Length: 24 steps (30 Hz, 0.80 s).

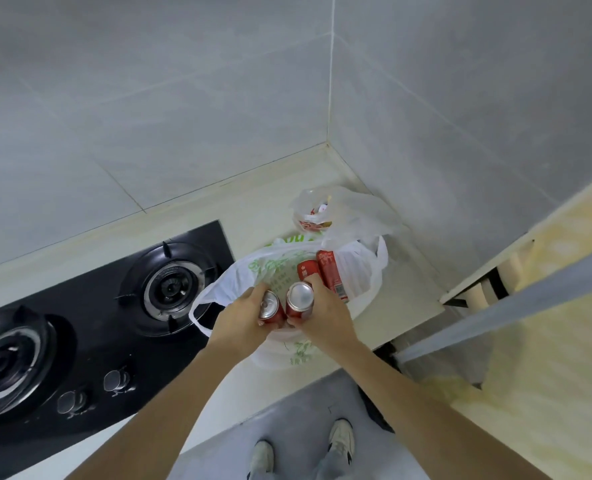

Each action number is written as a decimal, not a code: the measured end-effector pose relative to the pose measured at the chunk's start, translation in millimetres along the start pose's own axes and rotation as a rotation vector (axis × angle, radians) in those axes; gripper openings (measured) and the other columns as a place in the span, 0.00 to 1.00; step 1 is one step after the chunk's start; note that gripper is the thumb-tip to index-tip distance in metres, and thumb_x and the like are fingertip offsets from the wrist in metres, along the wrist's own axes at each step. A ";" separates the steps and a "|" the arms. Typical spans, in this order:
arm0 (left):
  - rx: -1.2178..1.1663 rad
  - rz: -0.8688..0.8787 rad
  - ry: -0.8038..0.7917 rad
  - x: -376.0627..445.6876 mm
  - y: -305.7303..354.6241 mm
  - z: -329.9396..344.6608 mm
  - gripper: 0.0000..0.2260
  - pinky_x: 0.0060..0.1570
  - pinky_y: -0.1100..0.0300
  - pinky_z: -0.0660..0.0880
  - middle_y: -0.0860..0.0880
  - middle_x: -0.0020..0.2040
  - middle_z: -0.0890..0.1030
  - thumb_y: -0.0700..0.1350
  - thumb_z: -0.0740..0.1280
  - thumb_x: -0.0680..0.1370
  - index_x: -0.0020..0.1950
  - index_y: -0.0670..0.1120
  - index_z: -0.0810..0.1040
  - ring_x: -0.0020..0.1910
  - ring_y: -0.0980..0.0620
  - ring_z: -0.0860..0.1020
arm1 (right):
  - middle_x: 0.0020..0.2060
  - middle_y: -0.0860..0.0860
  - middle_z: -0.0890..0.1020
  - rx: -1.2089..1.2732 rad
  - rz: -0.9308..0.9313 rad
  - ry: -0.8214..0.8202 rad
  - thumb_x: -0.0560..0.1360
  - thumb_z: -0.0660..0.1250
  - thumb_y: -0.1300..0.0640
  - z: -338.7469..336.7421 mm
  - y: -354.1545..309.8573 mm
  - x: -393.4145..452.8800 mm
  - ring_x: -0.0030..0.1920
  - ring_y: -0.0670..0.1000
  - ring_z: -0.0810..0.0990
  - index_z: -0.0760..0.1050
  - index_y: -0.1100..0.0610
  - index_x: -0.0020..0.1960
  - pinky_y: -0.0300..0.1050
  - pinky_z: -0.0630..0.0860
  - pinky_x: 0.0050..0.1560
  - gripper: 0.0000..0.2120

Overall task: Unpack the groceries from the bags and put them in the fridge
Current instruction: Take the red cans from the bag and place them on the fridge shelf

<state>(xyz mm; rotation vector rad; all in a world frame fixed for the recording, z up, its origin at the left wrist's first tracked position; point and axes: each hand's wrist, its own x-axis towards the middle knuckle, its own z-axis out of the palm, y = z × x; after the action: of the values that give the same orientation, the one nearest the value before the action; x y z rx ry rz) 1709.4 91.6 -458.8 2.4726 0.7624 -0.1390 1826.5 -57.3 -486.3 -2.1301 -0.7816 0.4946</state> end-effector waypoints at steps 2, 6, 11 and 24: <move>-0.012 0.044 0.016 -2.4 8.7 -17.4 0.23 0.43 0.52 0.78 0.58 0.52 0.80 0.58 0.77 0.70 0.58 0.58 0.69 0.49 0.52 0.79 | 0.47 0.41 0.81 0.088 -0.008 0.071 0.64 0.80 0.52 -16.3 -12.2 -5.8 0.48 0.46 0.82 0.70 0.46 0.58 0.50 0.81 0.47 0.27; -0.034 0.183 0.070 -12.5 31.3 -58.7 0.24 0.44 0.53 0.77 0.59 0.50 0.80 0.56 0.77 0.68 0.59 0.56 0.69 0.47 0.52 0.79 | 0.52 0.42 0.82 0.274 0.014 0.168 0.64 0.84 0.57 -52.5 -38.5 -24.3 0.53 0.44 0.83 0.70 0.46 0.62 0.47 0.84 0.50 0.33; -0.112 0.399 0.069 -29.9 63.5 -102.5 0.29 0.40 0.53 0.76 0.58 0.48 0.82 0.53 0.79 0.67 0.59 0.58 0.65 0.44 0.51 0.81 | 0.56 0.46 0.82 0.383 0.063 0.366 0.62 0.86 0.62 -94.6 -79.1 -66.6 0.54 0.44 0.83 0.67 0.50 0.63 0.38 0.81 0.53 0.38; -0.189 1.002 -0.125 -121.6 244.7 -109.8 0.30 0.47 0.51 0.80 0.62 0.48 0.82 0.54 0.81 0.65 0.58 0.61 0.66 0.47 0.54 0.83 | 0.51 0.53 0.87 0.714 0.263 0.979 0.79 0.73 0.56 -193.0 -113.3 -288.0 0.49 0.52 0.87 0.74 0.53 0.63 0.47 0.83 0.47 0.15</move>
<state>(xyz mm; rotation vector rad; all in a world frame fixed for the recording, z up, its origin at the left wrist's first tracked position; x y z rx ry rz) 1735.6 -79.5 -220.7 2.3388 -0.5279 0.1440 1685.0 -302.0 -255.8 -1.4998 0.2217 -0.1649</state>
